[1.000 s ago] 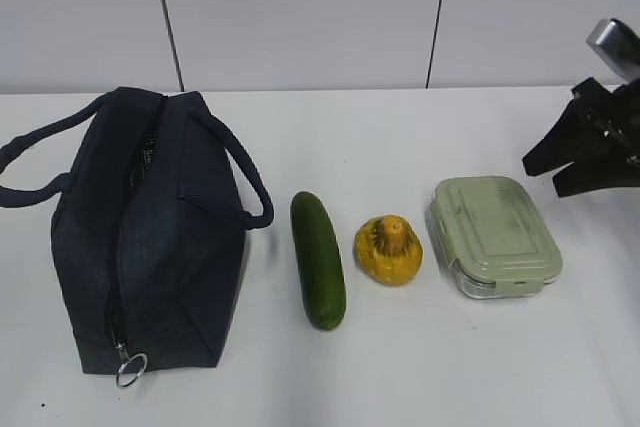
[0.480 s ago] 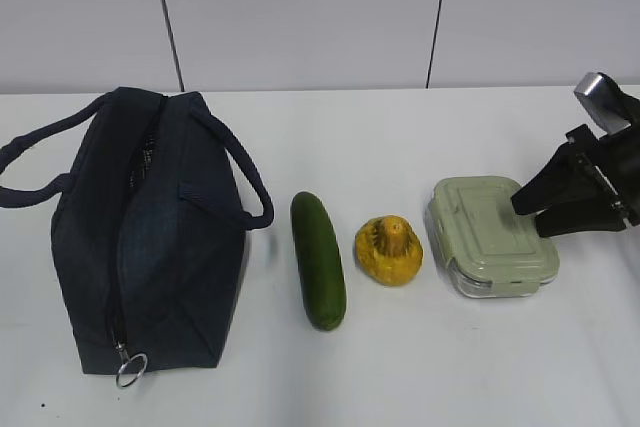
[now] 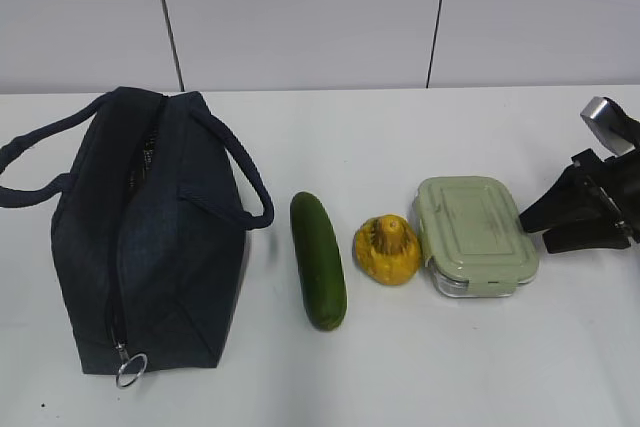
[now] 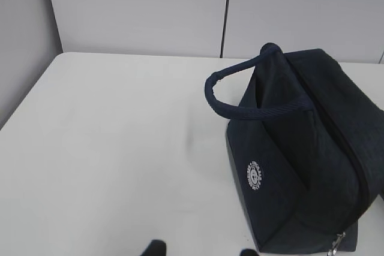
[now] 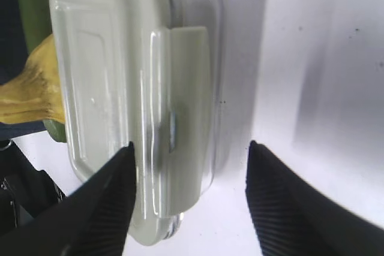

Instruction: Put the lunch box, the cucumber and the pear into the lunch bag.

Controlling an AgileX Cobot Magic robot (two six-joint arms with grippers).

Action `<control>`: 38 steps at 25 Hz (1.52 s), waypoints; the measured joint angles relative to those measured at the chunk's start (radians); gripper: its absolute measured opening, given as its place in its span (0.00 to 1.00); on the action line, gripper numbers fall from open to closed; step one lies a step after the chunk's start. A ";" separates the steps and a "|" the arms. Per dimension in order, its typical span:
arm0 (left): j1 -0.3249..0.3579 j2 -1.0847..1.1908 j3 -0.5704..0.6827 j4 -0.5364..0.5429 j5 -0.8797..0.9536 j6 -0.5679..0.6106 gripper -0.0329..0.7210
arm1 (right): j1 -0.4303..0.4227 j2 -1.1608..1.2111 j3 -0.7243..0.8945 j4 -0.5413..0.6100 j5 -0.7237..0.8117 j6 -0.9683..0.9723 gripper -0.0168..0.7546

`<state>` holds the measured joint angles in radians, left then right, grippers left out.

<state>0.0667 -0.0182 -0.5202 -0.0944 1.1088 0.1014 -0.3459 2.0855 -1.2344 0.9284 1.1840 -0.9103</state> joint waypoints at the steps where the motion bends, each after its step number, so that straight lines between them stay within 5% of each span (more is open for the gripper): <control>1: 0.000 0.000 0.000 0.000 0.000 0.000 0.36 | 0.000 0.000 0.000 0.004 0.000 -0.003 0.61; 6: 0.000 0.000 0.000 0.000 0.000 0.000 0.36 | 0.000 0.000 0.000 0.008 0.000 -0.008 0.63; 13: 0.000 0.000 0.000 0.000 0.000 0.000 0.36 | 0.000 0.000 0.000 0.043 0.000 -0.019 0.81; 38: 0.000 0.000 0.000 0.000 0.000 0.000 0.36 | 0.077 0.020 0.000 0.064 -0.009 -0.051 0.78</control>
<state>0.0667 -0.0182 -0.5202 -0.0944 1.1088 0.1014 -0.2688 2.1055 -1.2344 0.9924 1.1746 -0.9617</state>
